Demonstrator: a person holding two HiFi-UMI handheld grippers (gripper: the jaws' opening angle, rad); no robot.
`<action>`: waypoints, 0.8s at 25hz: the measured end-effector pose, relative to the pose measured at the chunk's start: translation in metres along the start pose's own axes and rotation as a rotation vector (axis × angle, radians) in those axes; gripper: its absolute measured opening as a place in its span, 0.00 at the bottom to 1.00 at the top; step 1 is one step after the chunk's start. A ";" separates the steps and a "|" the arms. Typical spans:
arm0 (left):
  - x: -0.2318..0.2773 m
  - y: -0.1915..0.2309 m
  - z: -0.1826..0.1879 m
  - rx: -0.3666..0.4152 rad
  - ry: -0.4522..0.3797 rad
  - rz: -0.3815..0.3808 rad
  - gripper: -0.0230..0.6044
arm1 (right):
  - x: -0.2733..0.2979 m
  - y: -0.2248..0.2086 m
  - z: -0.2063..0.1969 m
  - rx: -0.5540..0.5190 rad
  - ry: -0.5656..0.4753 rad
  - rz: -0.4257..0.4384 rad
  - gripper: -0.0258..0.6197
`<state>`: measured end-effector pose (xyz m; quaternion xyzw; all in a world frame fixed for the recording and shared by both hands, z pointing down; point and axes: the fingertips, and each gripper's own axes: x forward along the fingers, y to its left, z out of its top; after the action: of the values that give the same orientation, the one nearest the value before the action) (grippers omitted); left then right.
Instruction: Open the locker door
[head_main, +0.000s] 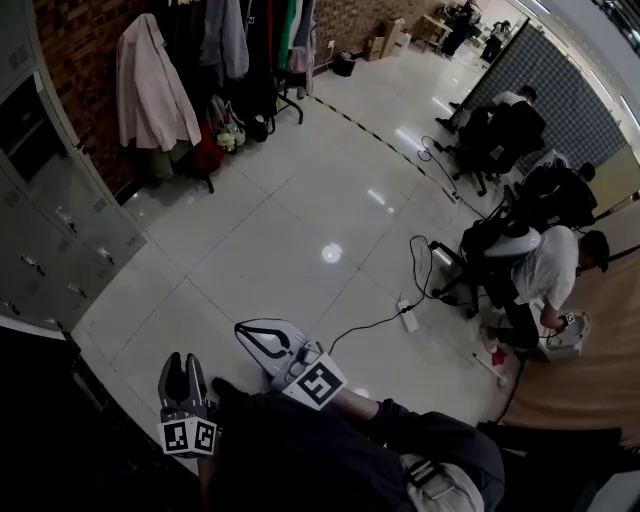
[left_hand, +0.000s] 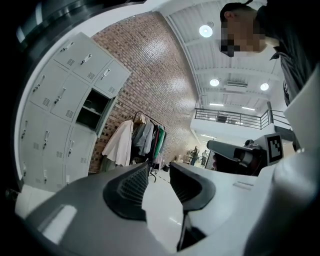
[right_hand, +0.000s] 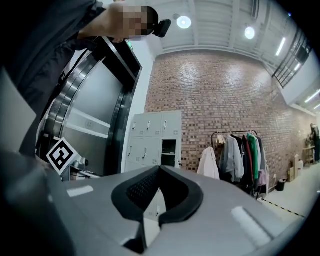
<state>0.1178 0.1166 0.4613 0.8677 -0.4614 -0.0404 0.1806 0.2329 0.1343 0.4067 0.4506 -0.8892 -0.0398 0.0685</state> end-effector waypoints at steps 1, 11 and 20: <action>0.000 -0.009 -0.005 0.001 -0.001 0.005 0.27 | -0.007 -0.002 -0.002 0.008 -0.009 0.007 0.04; -0.004 -0.042 -0.013 0.044 -0.049 0.068 0.26 | -0.026 -0.007 -0.013 0.038 -0.075 0.104 0.04; -0.028 -0.050 -0.014 0.055 -0.076 0.153 0.25 | -0.026 0.010 -0.005 0.043 -0.108 0.212 0.04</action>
<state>0.1448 0.1683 0.4537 0.8324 -0.5337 -0.0466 0.1416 0.2411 0.1614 0.4111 0.3525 -0.9349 -0.0373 0.0148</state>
